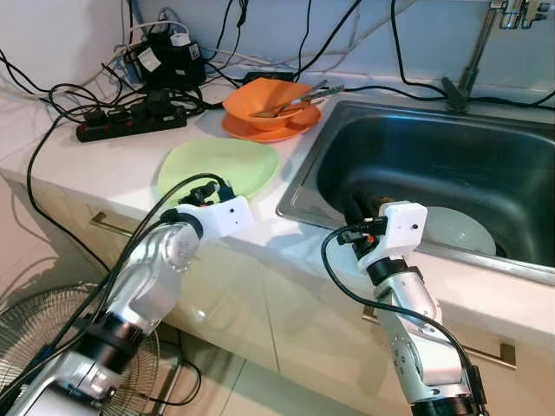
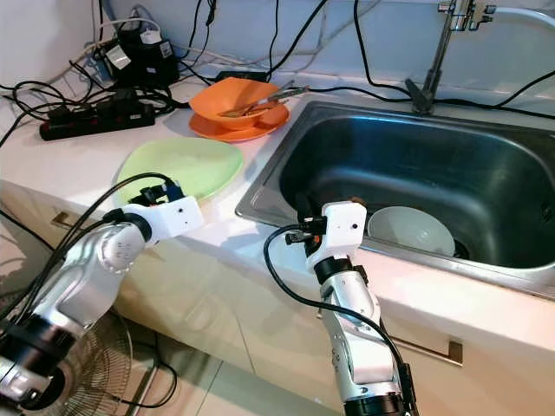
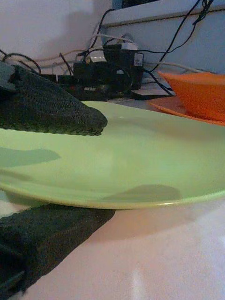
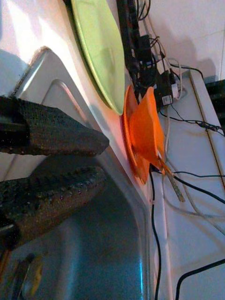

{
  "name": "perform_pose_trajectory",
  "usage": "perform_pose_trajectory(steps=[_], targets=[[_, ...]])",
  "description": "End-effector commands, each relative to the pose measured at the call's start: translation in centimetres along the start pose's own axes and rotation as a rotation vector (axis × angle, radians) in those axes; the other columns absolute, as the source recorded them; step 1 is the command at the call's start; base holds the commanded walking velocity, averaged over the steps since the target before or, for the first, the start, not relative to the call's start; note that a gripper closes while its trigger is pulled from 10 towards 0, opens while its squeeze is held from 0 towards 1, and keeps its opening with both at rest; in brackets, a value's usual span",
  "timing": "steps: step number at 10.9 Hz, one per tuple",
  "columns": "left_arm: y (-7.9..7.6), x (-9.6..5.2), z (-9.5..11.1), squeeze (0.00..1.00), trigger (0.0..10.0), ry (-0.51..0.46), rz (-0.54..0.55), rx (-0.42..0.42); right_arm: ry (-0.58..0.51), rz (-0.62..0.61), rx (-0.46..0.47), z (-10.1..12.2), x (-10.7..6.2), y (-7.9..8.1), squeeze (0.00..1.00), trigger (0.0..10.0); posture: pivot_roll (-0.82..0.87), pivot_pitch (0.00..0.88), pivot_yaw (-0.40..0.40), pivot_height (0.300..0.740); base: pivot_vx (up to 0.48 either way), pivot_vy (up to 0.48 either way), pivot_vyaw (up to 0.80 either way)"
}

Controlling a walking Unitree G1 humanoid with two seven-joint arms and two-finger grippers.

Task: Kitchen organization

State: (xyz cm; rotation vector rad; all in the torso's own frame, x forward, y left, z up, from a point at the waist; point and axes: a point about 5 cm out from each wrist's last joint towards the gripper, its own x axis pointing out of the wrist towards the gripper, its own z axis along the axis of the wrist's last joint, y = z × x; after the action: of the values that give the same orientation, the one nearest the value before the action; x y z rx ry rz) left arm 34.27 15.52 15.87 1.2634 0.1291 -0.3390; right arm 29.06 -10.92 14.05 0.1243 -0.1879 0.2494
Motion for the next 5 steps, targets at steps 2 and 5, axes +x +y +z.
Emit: perform_pose_trajectory(steps=[2,5], targets=[[-2.06,0.25,-2.19,0.00,10.0,0.113,-0.086,0.025,0.029,-0.008,0.009,-0.60,-0.02,0.11,0.00,10.0,0.06,0.047,0.104,0.740,0.000,0.000,0.00],[-2.69,0.39,-2.30,0.00,0.0,0.122,-0.101,0.038,0.030,-0.012,0.009,-0.64,-0.02,0.08,0.00,10.0,0.06,0.047,0.104,0.740,0.000,0.000,0.00]])
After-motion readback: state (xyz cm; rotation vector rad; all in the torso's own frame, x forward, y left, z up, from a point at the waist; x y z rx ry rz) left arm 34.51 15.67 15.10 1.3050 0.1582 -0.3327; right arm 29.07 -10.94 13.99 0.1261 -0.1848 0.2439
